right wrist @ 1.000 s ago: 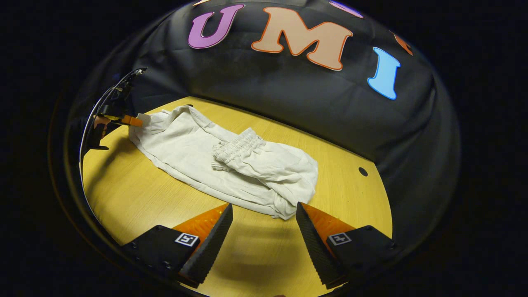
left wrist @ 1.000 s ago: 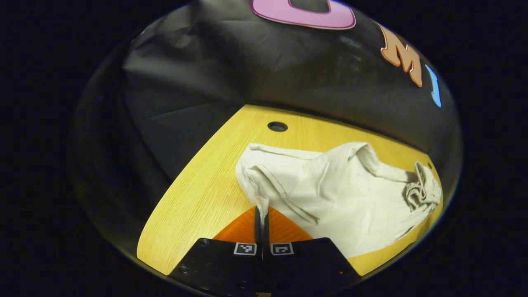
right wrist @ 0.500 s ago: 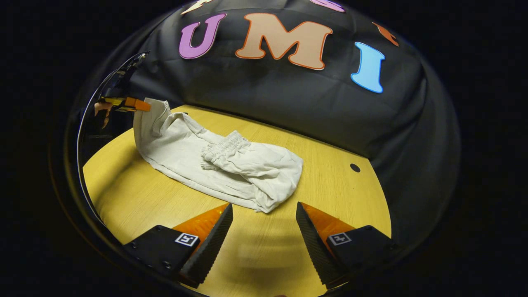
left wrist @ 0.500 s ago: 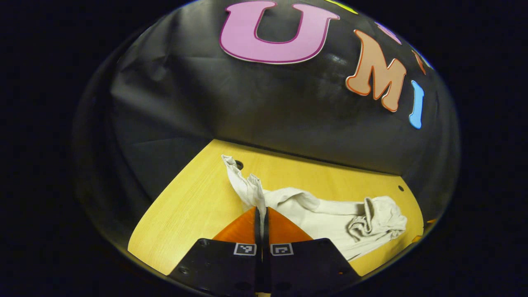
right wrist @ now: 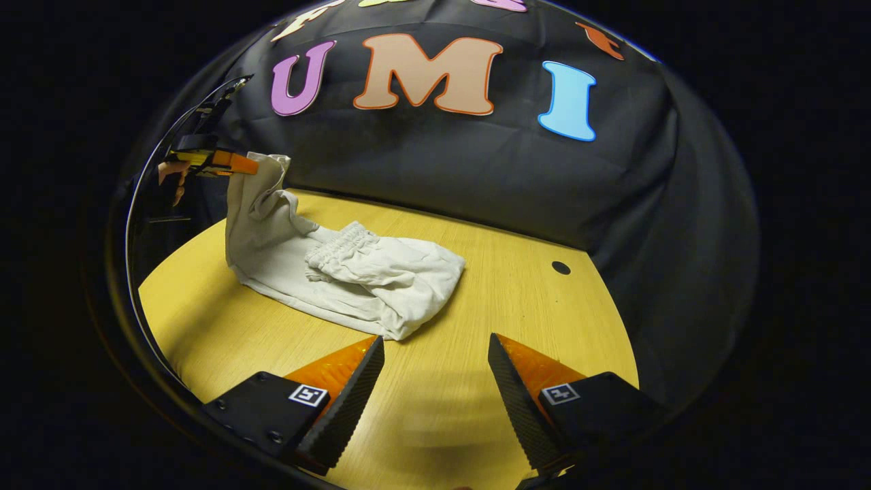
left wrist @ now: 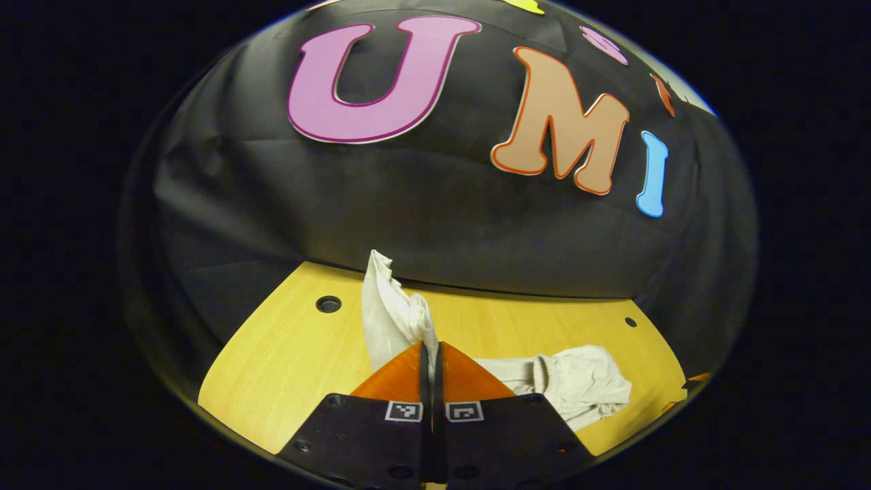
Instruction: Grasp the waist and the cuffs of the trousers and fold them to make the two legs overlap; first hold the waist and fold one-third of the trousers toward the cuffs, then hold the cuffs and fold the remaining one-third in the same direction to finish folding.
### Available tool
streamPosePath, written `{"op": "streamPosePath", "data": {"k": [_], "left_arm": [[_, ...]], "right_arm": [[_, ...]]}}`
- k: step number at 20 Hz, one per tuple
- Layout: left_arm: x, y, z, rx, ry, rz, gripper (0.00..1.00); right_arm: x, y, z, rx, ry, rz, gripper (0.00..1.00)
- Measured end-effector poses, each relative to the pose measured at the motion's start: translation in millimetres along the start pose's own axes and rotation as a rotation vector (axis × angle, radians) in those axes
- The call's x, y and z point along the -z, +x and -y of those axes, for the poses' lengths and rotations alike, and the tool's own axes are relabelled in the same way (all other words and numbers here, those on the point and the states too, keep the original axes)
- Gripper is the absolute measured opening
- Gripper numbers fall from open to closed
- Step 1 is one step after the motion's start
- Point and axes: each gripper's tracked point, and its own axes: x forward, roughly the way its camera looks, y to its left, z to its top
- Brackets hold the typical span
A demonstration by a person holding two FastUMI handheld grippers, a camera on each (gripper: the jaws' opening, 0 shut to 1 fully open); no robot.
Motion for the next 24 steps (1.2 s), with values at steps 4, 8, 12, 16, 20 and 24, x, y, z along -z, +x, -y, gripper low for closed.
{"op": "streamPosePath", "data": {"k": [4, 8, 12, 16, 20, 24], "left_arm": [[-10.1, 10.2, 57.1, 0.056, 0.047, 0.015, 0.00], [-16.7, 16.5, 118.4, 0.120, 0.101, 0.027, 0.00], [-8.2, 24.4, 174.5, 0.180, 0.130, 0.008, 0.00], [13.0, 34.0, 224.8, 0.228, 0.167, -0.035, 0.00], [48.1, 47.1, 263.0, 0.251, 0.232, -0.094, 0.00], [95.8, 55.3, 283.5, 0.272, 0.316, -0.134, 0.00]], "right_arm": [[3.9, -7.1, 22.4, 0.008, 0.018, 0.010, 0.98], [15.6, -16.1, 46.4, 0.016, 0.033, 0.011, 0.99], [25.3, -23.9, 67.1, 0.030, 0.050, 0.011, 0.98], [34.7, -29.9, 85.6, 0.042, 0.064, 0.001, 0.98], [43.2, -34.7, 96.2, 0.048, 0.067, -0.006, 0.98], [48.3, -38.1, 104.0, 0.052, 0.062, -0.012, 0.98]]}}
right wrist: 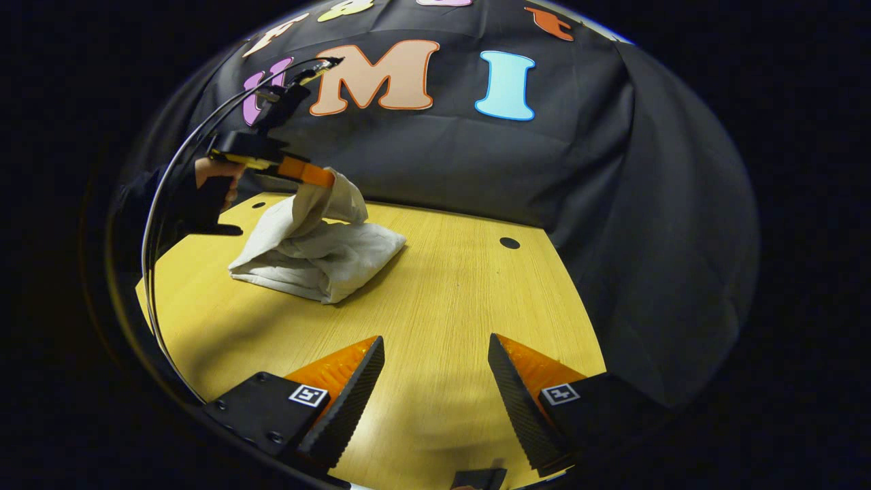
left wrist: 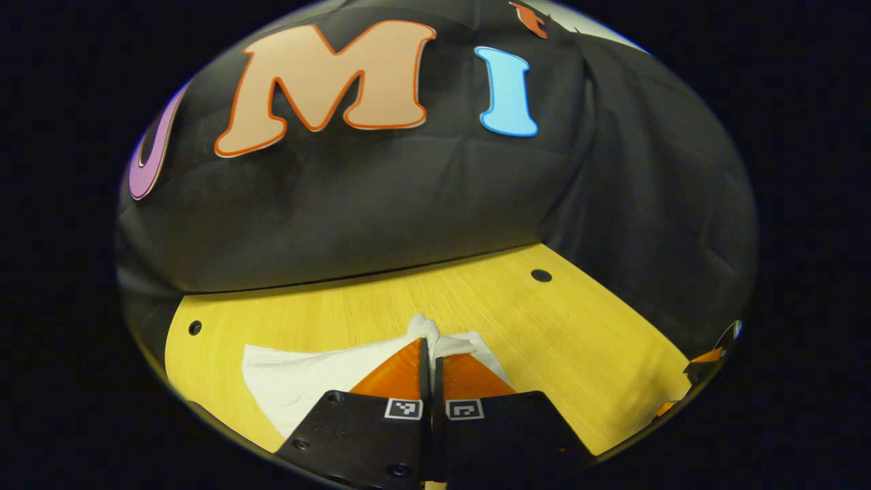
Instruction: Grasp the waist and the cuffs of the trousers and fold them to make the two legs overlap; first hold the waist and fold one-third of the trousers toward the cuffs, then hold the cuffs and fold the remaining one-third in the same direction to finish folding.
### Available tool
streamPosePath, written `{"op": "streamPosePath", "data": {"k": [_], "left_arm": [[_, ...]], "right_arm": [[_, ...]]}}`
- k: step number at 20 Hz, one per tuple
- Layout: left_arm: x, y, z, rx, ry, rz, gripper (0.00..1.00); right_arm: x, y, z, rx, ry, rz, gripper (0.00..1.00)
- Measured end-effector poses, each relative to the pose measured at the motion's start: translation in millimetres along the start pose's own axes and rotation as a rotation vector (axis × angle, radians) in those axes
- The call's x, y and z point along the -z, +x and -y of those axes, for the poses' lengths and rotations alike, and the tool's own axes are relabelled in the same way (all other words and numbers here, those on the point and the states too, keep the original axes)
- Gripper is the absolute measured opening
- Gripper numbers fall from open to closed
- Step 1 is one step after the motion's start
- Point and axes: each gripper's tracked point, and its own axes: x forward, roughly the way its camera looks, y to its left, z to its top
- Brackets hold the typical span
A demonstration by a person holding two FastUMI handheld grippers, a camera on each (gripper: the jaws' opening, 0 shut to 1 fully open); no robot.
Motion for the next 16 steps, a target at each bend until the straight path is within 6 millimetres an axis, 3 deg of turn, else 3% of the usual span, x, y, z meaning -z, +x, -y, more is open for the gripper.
{"op": "streamPosePath", "data": {"k": [4, 8, 9, 10, 11, 14, 16], "left_arm": [[39.8, 22.8, 24.4, 0.048, 0.040, -0.045, 0.00], [69.9, 22.1, 40.8, 0.049, 0.049, -0.077, 0.00], [76.2, 19.4, 45.2, 0.063, 0.026, -0.084, 0.05], [76.9, 15.8, 48.4, 0.078, 0.009, -0.085, 0.20], [75.0, 9.4, 52.7, 0.098, -0.011, -0.078, 0.23], [49.8, -22.6, 43.1, 0.085, -0.038, 0.022, 0.96], [28.0, -49.0, 26.3, 0.044, -0.018, 0.103, 0.96]], "right_arm": [[5.1, 1.8, -3.5, -0.016, -0.001, -0.002, 0.98], [10.6, 2.0, -5.0, -0.044, -0.017, -0.007, 0.98], [9.0, 1.7, -5.9, -0.053, -0.018, -0.007, 0.98], [9.1, 0.6, -7.4, -0.060, -0.016, -0.011, 0.98], [5.5, -1.2, -11.7, -0.072, -0.012, -0.007, 0.98], [-26.4, 0.4, -38.0, -0.108, 0.019, 0.053, 0.99], [-57.5, -1.7, -50.9, -0.103, 0.033, 0.125, 0.98]]}}
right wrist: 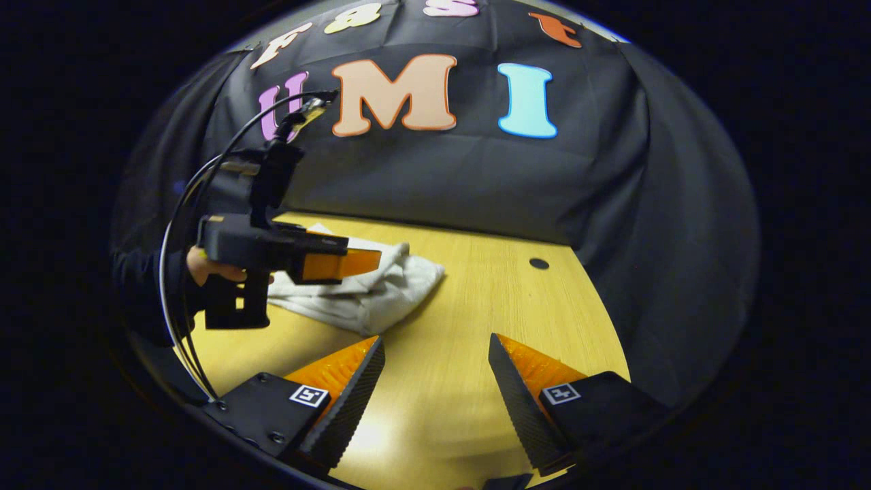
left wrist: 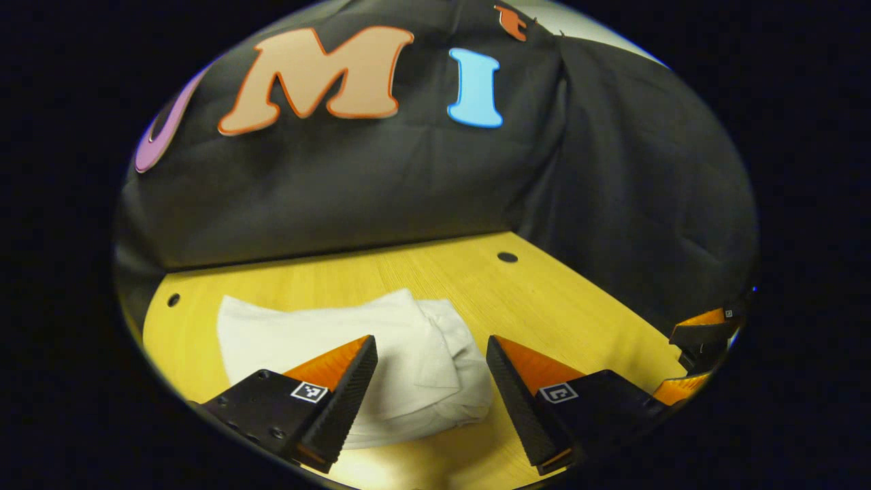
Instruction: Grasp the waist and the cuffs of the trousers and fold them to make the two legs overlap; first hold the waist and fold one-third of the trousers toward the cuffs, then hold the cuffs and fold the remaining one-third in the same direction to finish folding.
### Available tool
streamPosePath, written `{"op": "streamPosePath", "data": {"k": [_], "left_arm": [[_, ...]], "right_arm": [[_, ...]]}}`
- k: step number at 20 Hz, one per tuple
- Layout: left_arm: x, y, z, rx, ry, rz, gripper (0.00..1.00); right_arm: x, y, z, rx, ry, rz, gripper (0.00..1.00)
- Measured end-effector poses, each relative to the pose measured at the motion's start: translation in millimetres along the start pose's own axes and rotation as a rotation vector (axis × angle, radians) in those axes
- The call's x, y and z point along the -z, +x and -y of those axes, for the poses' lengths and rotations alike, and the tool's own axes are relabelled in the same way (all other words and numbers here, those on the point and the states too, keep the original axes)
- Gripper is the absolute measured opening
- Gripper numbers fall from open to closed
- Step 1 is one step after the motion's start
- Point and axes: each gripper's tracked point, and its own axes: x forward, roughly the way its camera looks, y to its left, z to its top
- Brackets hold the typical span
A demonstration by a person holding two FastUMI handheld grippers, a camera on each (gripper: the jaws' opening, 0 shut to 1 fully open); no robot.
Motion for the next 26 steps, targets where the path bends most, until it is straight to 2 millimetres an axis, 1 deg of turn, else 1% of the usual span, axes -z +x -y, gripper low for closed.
{"op": "streamPosePath", "data": {"k": [2, 4, 6, 9, 10, 11, 13, 14, 16, 18, 19, 20, 23, 24, 25, 26], "left_arm": [[-30.9, -32.9, -14.4, -0.029, 0.023, 0.089, 0.95], [-62.0, -73.5, -40.5, -0.070, 0.044, 0.177, 0.95], [-82.8, -107.6, -67.3, -0.117, 0.049, 0.236, 0.95], [-111.2, -166.3, -115.8, -0.218, 0.026, 0.326, 0.95], [-117.6, -185.1, -128.7, -0.262, 0.018, 0.352, 0.95], [-115.2, -201.8, -138.5, -0.310, 0.006, 0.374, 0.95], [-116.7, -234.8, -157.0, -0.378, -0.025, 0.417, 0.95], [-116.9, -250.4, -165.4, -0.408, -0.044, 0.437, 0.93], [-119.4, -277.0, -182.0, -0.466, -0.063, 0.491, 0.92], [-117.0, -291.0, -189.5, -0.497, -0.067, 0.497, 0.92], [-112.6, -294.9, -191.4, -0.500, -0.060, 0.494, 0.95], [-110.3, -296.9, -191.5, -0.499, -0.056, 0.489, 0.94], [-107.0, -298.3, -190.8, -0.484, -0.059, 0.481, 0.93], [-106.5, -298.8, -190.4, -0.476, -0.063, 0.481, 0.95], [-105.4, -298.6, -190.3, -0.474, -0.065, 0.480, 0.93], [-105.3, -300.8, -190.4, -0.475, -0.060, 0.478, 0.95]], "right_arm": [[-36.0, -1.1, -15.2, 0.014, 0.018, 0.088, 0.98], [-70.4, -3.3, -31.3, 0.044, 0.049, 0.175, 0.98], [-102.1, -8.5, -51.3, 0.069, 0.082, 0.253, 0.98], [-145.6, -20.3, -88.7, 0.048, 0.159, 0.352, 0.98], [-158.3, -23.9, -98.3, 0.044, 0.167, 0.380, 0.98], [-170.9, -27.1, -106.7, 0.049, 0.160, 0.412, 0.97], [-184.2, -34.7, -118.5, 0.060, 0.146, 0.452, 0.98], [-188.1, -36.7, -123.9, 0.061, 0.145, 0.466, 0.98], [-196.8, -39.3, -136.4, 0.050, 0.158, 0.485, 0.98], [-202.4, -41.9, -148.1, 0.032, 0.167, 0.495, 0.97], [-204.3, -44.2, -156.1, 0.011, 0.164, 0.501, 0.96], [-204.6, -45.8, -161.3, -0.001, 0.161, 0.502, 0.98], [-207.8, -50.9, -162.0, 0.018, 0.132, 0.514, 0.97], [-208.7, -54.9, -162.6, 0.024, 0.121, 0.521, 0.97], [-210.2, -58.2, -163.8, 0.027, 0.111, 0.529, 0.97], [-211.7, -58.2, -166.2, 0.029, 0.107, 0.538, 0.97]]}}
